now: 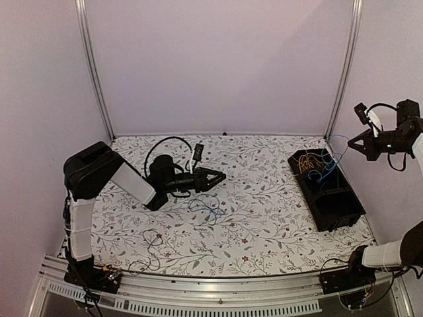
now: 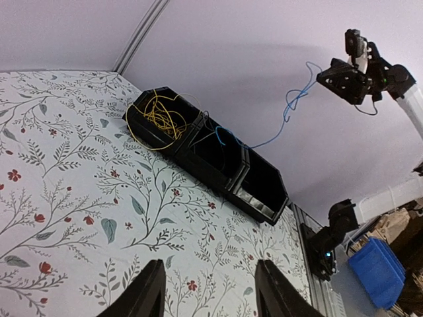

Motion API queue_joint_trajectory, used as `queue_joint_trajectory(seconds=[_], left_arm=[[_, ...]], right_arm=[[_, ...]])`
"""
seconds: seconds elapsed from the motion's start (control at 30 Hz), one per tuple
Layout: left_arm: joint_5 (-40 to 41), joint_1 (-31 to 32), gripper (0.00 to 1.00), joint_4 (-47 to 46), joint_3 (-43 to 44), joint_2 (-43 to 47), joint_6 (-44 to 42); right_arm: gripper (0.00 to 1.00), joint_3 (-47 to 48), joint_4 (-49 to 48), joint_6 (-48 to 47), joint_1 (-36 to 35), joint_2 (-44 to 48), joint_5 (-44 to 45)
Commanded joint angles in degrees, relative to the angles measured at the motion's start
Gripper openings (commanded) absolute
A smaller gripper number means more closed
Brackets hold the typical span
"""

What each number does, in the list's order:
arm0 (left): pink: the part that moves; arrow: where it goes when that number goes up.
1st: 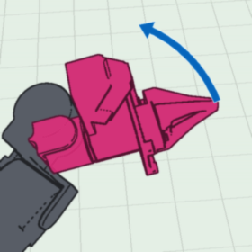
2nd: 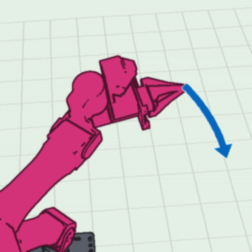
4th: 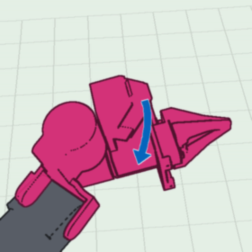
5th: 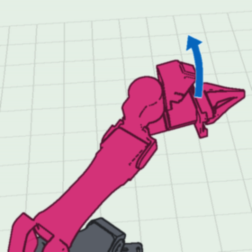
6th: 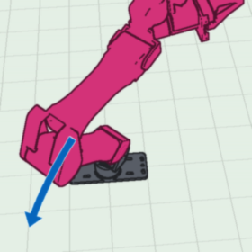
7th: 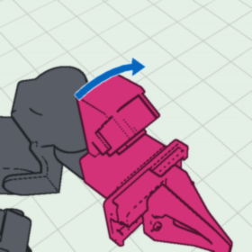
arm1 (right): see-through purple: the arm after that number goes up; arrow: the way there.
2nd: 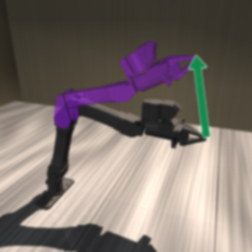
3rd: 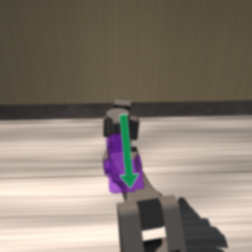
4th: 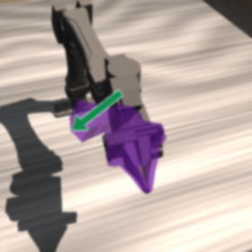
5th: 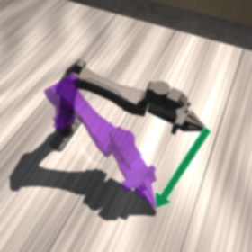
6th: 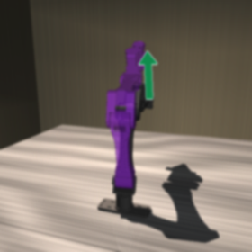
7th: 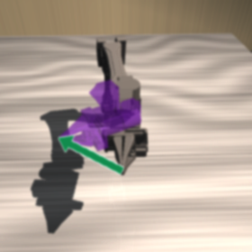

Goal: Untangle the cables

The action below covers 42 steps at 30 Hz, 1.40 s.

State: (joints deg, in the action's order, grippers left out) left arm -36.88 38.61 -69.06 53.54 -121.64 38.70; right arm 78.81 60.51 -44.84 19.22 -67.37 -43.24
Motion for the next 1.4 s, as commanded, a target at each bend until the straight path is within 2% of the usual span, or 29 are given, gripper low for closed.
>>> queue_joint_trajectory(seconds=[0.0, 0.13, 0.43, 0.7, 0.83, 1.0, 1.2, 1.37], left_arm=[[-0.39, -0.65, 0.49, 0.91, 0.48, -0.90, -0.71], [0.19, -0.72, 0.48, 1.16, 0.50, -1.34, -0.81], [0.32, -0.73, 0.47, -0.51, -0.41, -1.85, 0.94], [0.38, -0.58, 0.47, -1.18, -1.17, -1.40, 1.34], [1.33, -0.63, 0.47, 1.62, -1.72, 0.36, -0.12], [4.72, -0.81, 0.47, 8.05, -2.85, 3.62, -3.96], [7.84, -1.41, 0.47, 13.48, -6.04, 8.87, -7.16], [12.13, -1.75, 0.48, 25.28, -6.59, 13.90, -10.37]], right_arm=[[0.00, -4.91, 5.94, -5.37, 0.45, 5.16, 5.91], [0.00, -7.02, 8.72, -7.19, 0.47, 9.98, 9.36], [0.00, -9.69, 12.22, -9.97, 0.54, 13.37, 17.43], [0.00, -16.26, 4.63, -9.06, 0.54, 12.37, 27.40], [0.00, -20.35, -0.67, -8.47, 0.53, 9.63, 30.20], [0.00, -24.91, -4.85, -9.04, 0.46, 5.11, 27.10], [0.00, -31.99, -11.47, -10.44, 0.10, -2.61, 27.44], [0.00, -37.19, -17.23, -11.05, -0.76, -9.84, 31.84]])
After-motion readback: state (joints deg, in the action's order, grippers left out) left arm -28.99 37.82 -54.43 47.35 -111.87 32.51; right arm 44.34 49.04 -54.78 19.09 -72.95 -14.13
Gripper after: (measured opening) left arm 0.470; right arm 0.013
